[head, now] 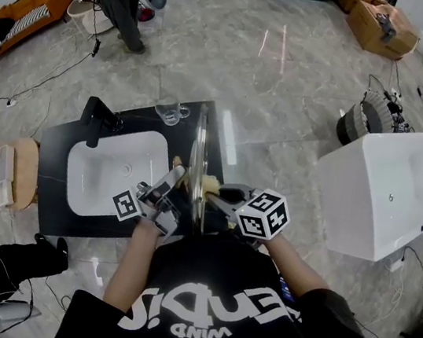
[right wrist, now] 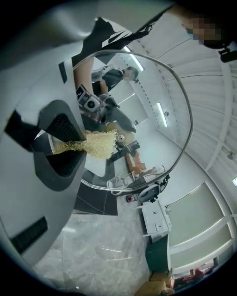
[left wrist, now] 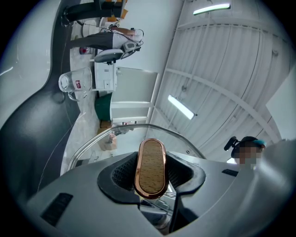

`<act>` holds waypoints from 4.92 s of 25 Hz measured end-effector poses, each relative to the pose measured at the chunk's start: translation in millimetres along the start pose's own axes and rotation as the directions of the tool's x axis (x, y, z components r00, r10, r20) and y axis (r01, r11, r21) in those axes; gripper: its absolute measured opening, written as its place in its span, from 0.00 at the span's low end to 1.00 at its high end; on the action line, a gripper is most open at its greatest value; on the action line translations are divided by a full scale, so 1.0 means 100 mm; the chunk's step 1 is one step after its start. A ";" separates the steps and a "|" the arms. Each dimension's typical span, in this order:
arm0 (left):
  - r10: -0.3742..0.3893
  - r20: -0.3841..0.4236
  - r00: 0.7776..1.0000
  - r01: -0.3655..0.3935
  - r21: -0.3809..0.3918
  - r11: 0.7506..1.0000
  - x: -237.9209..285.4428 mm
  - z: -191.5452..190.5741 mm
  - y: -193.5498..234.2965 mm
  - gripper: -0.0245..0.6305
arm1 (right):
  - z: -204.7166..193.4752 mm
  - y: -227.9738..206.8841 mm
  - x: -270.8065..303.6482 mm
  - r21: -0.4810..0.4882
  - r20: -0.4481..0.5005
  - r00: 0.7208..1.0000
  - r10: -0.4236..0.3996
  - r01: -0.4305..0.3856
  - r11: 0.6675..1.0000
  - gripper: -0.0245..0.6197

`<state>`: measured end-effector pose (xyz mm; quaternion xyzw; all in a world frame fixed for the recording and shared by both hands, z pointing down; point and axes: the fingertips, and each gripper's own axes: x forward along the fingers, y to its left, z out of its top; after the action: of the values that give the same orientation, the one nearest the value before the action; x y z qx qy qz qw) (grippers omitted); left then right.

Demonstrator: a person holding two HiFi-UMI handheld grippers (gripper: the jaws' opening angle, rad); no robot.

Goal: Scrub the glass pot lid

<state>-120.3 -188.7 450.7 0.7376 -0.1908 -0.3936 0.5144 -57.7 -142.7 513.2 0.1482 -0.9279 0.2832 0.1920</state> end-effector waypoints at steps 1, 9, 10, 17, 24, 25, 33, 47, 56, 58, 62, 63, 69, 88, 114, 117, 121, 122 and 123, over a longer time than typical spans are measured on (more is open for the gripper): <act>0.002 0.000 1.000 -0.002 -0.001 1.000 -0.01 0.00 0.00 0.31 | 0.02 0.04 -0.02 0.004 0.008 1.000 0.009 -0.009 1.000 0.11; 0.015 -0.017 1.000 -0.015 0.004 1.000 -0.05 -0.06 0.04 0.31 | 0.22 0.28 -0.19 0.008 0.059 0.997 0.056 -0.057 0.998 0.11; 0.016 -0.020 1.000 -0.016 0.003 1.000 -0.05 -0.07 0.04 0.31 | 0.27 0.29 -0.21 0.012 0.072 0.996 0.061 -0.062 0.998 0.11; 0.016 -0.045 0.999 -0.016 0.001 1.000 -0.05 -0.14 0.03 0.31 | 0.54 0.28 -0.33 0.047 0.166 0.984 0.057 -0.065 0.997 0.11; -0.004 -0.068 0.998 0.003 -0.006 1.000 -0.04 -0.20 -0.01 0.31 | 0.43 0.10 -0.23 0.073 0.151 0.989 0.006 -0.017 0.997 0.11; -0.008 -0.073 0.997 0.008 -0.006 1.000 -0.03 -0.21 -0.02 0.31 | 0.40 0.08 -0.22 0.080 0.146 0.989 0.000 -0.012 0.997 0.11; -0.015 -0.074 0.997 0.014 -0.014 1.000 -0.05 -0.20 -0.03 0.31 | 0.23 -0.03 -0.16 0.101 0.114 0.993 -0.022 0.011 0.995 0.11; 0.005 -0.052 0.999 -0.004 0.025 1.000 -0.15 -0.06 -0.05 0.31 | 0.22 -0.24 -0.31 0.164 0.155 0.985 -0.072 0.046 0.985 0.11; 0.064 0.010 0.998 -0.064 0.071 0.995 -0.39 0.17 -0.03 0.31 | 0.11 -0.69 -0.77 0.254 0.195 0.957 -0.214 0.162 0.954 0.11; 0.107 0.009 0.994 -0.107 0.104 0.989 -0.42 0.19 0.01 0.31 | 0.09 -0.75 -0.85 0.266 0.203 0.950 -0.236 0.178 0.947 0.11; 0.213 -0.024 0.977 -0.205 0.187 0.961 -0.40 0.17 0.11 0.31 | 0.09 -0.82 -0.94 0.272 0.213 0.942 -0.260 0.199 0.941 0.11; 0.235 -0.029 0.972 -0.224 0.207 0.952 -0.39 0.17 0.12 0.31 | 0.09 -0.82 -0.96 0.272 0.216 0.941 -0.262 0.200 0.941 0.11; 0.414 -0.085 0.906 -0.354 0.384 0.853 -0.34 0.13 0.27 0.31 | 0.09 -0.85 -0.99 0.280 0.226 0.936 -0.269 0.202 0.938 0.11; 0.774 -0.200 0.601 -0.285 0.851 0.441 -0.23 -0.23 0.88 0.31 | -0.06 -1.04 -1.16 0.328 0.231 0.898 -0.374 0.290 0.899 0.11; 0.950 -0.176 0.257 -0.186 0.956 0.227 -0.47 -0.53 2.00 0.31 | -0.24 -0.98 -1.45 0.394 0.268 0.855 -0.444 0.324 0.860 0.11; 0.953 -0.173 0.248 -0.187 0.957 0.222 -0.45 -0.52 2.02 0.31 | -0.25 -0.97 -1.44 0.390 0.261 0.859 -0.441 0.324 0.862 0.11; 0.955 -0.171 0.243 -0.191 0.957 0.220 -0.43 -0.52 2.00 0.31 | -0.21 -0.97 -1.44 0.376 0.258 0.864 -0.432 0.322 0.869 0.11; 0.955 -0.170 0.242 -0.193 0.957 0.219 -0.43 -0.53 2.00 0.31 | -0.20 -0.97 -1.43 0.372 0.257 0.866 -0.429 0.321 0.871 0.11; 0.956 -0.166 0.241 -0.193 0.957 0.215 -0.43 -0.53 2.00 0.31 | -0.19 -0.97 -1.43 0.368 0.257 0.867 -0.426 0.320 0.873 0.11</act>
<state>-81.6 -206.4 657.5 0.7931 -0.4040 0.3726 0.2626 110.3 -185.4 510.1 0.4007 -0.8425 0.3551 0.0597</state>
